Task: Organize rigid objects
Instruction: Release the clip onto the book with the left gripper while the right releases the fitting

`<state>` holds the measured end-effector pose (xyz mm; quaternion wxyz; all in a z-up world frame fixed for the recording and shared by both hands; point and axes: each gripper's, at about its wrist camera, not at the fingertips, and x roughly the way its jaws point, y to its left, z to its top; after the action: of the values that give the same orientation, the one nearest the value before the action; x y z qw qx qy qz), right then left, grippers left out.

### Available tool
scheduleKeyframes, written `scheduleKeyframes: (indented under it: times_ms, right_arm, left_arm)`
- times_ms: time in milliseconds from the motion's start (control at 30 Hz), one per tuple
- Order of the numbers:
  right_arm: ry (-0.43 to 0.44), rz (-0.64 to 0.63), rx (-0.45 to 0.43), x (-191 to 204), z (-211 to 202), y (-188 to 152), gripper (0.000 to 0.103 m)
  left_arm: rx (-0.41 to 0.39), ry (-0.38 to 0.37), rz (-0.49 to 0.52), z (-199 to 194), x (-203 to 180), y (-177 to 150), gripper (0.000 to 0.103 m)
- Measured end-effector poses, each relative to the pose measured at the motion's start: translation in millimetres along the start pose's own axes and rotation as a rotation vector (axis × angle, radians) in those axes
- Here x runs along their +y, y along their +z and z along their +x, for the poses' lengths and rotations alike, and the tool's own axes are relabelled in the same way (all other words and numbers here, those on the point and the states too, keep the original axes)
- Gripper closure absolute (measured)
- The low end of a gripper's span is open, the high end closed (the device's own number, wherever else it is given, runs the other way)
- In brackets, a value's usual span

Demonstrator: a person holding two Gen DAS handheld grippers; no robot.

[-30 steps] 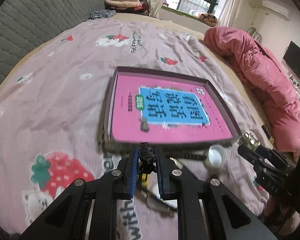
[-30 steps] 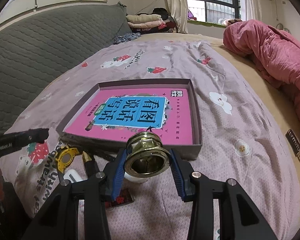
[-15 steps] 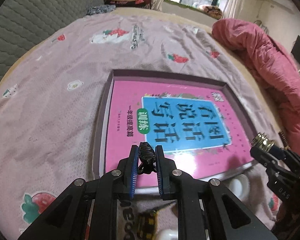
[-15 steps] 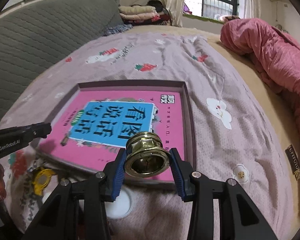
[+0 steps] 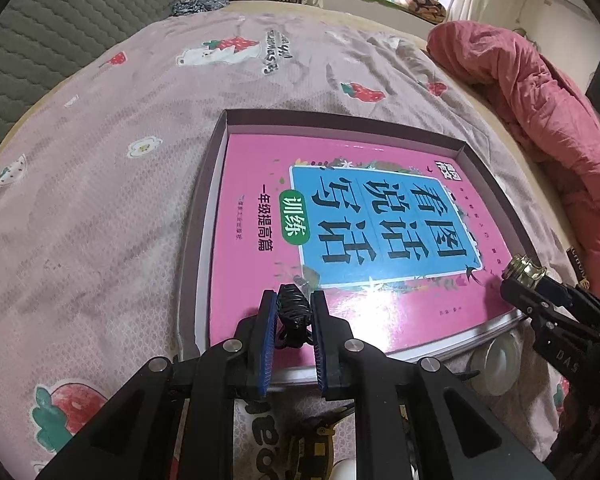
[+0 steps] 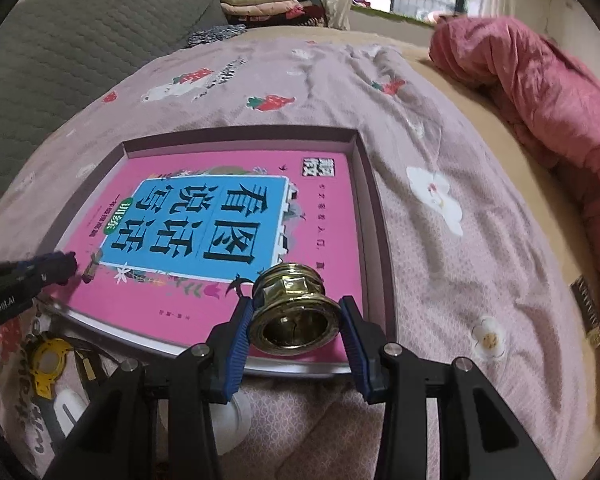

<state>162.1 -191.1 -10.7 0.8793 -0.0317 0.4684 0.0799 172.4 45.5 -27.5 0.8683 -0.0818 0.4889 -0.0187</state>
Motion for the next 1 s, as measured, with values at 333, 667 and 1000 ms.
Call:
scheduleKeyframes:
  times_ms: [333, 667, 1000]
  right_arm:
    - [-0.028, -0.019, -0.002, -1.2, 1.1, -0.3, 0.059]
    - [-0.056, -0.064, 0.038, 3.4, 4.1, 4.7, 0.059]
    - [-0.057, -0.07, 0.059, 1.9, 2.8, 5.6, 0.06]
  left_arm:
    - [0.001, -0.005, 0.025, 4.1, -1.0, -5.7, 0.086]
    - [0.003, -0.007, 0.038, 4.2, -3.1, -6.8, 0.086]
    - [0.003, -0.014, 0.017, 3.0, -1.8, -6.4, 0.086]
